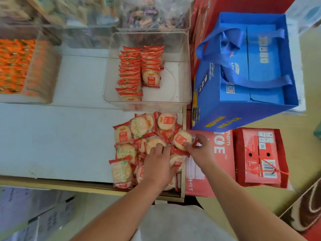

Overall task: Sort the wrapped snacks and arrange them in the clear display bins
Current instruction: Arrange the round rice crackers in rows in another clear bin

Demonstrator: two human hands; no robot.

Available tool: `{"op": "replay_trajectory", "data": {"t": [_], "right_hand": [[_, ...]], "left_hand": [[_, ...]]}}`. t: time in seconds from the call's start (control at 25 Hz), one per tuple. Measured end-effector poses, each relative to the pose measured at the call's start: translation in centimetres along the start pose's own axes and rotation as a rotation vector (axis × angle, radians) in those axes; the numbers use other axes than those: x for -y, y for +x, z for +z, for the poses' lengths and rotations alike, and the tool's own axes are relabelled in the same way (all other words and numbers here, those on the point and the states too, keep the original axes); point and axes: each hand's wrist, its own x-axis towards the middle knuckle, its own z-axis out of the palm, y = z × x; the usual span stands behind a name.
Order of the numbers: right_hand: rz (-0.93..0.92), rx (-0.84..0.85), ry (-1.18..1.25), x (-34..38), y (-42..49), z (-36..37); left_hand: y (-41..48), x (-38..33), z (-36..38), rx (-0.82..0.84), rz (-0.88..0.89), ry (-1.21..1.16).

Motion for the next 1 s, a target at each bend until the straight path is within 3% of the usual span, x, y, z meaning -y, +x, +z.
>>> {"op": "replay_trajectory", "data": {"t": [0.12,0.32,0.44,0.6,0.76,0.88,1.0], "right_hand": [[-0.057,0.0,-0.072,0.4,0.9,-0.5],[-0.049,-0.068,0.119,2.5,-1.4,-2.2],[-0.059,-0.05,0.241,3.3,-4.3,-2.9],[-0.14,0.0,0.378,5.4,-8.6,-2.1],[-0.254,0.088,0.389,8.3,-11.0,-0.9],[-0.25,0.069,0.304,9.5,-11.5,0.4],[-0.272,0.153,0.307,10.3,-13.0,2.6]], "left_hand": [[-0.1,0.0,0.0,-0.038,-0.016,-0.133],[-1.5,0.8,-4.3,-0.022,-0.252,-0.8],[-2.7,1.9,-7.6,-0.064,-0.258,-1.03],[-4.1,3.5,-11.4,0.02,-0.158,-1.139],[-4.5,6.6,-12.7,0.097,-0.003,-0.932],[-5.1,8.1,-13.0,0.049,-0.034,-1.008],[-5.5,9.0,-12.9,0.006,-0.062,-1.068]]}}
